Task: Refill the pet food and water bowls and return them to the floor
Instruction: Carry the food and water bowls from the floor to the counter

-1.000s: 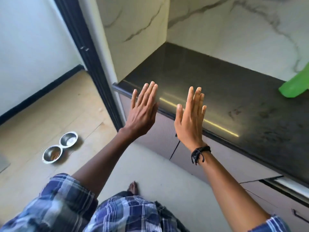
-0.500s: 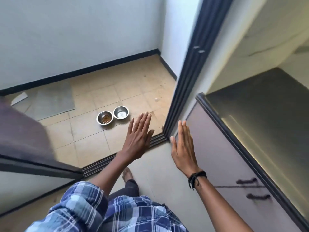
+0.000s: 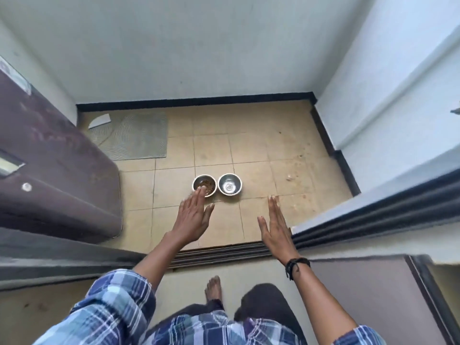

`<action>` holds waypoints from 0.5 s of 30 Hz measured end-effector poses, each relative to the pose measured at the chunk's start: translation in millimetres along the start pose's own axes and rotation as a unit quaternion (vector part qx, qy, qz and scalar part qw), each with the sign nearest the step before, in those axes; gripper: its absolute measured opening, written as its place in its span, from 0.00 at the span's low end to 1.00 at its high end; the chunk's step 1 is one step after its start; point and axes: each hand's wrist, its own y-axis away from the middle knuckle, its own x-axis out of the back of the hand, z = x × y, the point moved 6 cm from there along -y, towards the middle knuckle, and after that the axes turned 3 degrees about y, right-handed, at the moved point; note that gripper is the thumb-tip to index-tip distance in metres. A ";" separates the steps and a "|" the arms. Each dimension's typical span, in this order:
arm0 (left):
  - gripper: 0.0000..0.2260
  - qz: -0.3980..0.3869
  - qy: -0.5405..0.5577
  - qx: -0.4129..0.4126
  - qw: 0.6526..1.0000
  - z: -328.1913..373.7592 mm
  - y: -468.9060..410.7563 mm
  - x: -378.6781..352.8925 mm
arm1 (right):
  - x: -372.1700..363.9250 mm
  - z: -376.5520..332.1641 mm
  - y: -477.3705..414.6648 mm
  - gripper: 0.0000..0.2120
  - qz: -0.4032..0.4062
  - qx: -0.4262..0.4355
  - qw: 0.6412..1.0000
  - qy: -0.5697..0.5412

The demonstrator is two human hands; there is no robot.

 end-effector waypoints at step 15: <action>0.32 0.001 0.170 0.242 0.955 -199.9 -264.8 -104.6 | -185.6 122.7 -344.8 0.31 -0.121 -0.113 0.982 -0.090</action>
